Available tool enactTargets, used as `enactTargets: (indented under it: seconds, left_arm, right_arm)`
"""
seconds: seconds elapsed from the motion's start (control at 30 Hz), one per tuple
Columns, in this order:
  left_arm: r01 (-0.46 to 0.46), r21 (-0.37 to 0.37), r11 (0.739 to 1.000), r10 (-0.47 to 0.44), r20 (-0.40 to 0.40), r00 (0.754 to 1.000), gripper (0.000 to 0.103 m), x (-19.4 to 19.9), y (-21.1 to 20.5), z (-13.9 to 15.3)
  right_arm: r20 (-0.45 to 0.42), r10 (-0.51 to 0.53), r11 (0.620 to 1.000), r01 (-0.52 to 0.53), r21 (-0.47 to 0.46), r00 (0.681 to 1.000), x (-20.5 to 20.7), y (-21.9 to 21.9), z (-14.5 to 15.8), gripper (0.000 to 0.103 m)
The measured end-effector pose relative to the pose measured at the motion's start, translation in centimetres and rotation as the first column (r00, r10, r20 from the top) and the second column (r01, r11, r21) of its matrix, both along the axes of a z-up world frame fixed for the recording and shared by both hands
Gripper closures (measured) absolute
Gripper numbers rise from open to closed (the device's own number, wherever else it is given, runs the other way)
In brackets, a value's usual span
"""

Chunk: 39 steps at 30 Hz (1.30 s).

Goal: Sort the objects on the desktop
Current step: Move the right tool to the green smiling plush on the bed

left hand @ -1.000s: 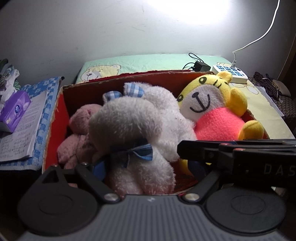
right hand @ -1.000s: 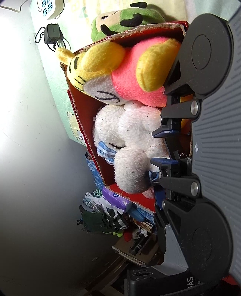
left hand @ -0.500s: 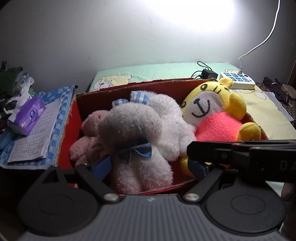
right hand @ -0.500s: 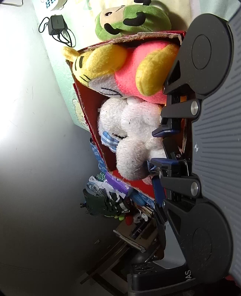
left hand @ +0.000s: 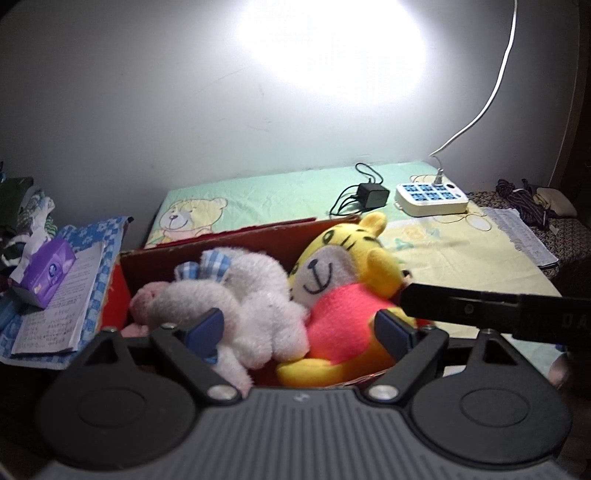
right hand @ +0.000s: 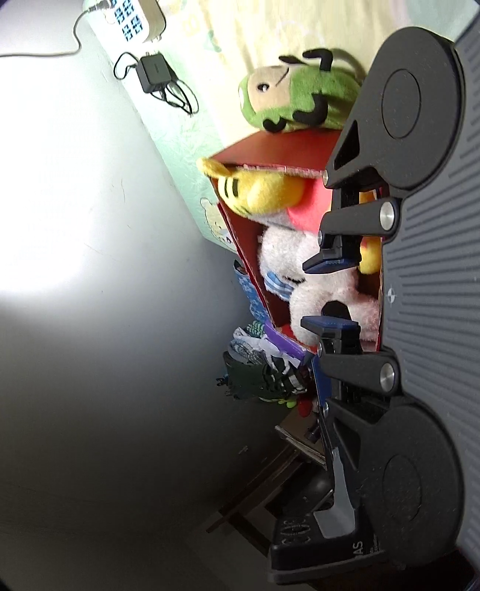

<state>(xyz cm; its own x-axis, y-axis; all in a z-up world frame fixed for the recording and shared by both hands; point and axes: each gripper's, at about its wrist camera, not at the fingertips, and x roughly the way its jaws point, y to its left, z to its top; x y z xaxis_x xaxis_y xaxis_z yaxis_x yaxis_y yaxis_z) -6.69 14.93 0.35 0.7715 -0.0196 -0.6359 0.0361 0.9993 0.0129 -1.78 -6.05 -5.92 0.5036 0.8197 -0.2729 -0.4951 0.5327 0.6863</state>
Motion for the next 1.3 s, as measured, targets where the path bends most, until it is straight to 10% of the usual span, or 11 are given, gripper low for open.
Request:
enactTargets:
  seconds: [0.5,1.1,1.3]
  left_arm:
    - [0.208,-0.107,0.972,-0.211,-0.019,0.977,0.016,4.0,-10.7,-0.9]
    - [0.069,-0.114,0.991,-0.085,-0.144,0.986,0.015,8.1,-13.5,-5.2]
    - [0.045,-0.098,0.994,-0.060,-0.162,0.985,0.015,8.4,-14.1,-5.8]
  right_arm:
    - [-0.211,-0.182,0.983,0.174,-0.056,0.960,4.9,-9.2,-7.4,0.074]
    - [-0.287,-0.004,0.998,-0.015,-0.061,0.958,12.6,-7.0,-13.8,0.074]
    - [-0.332,0.048,0.998,-0.056,-0.013,0.942,13.1,-7.9,-14.4,0.090]
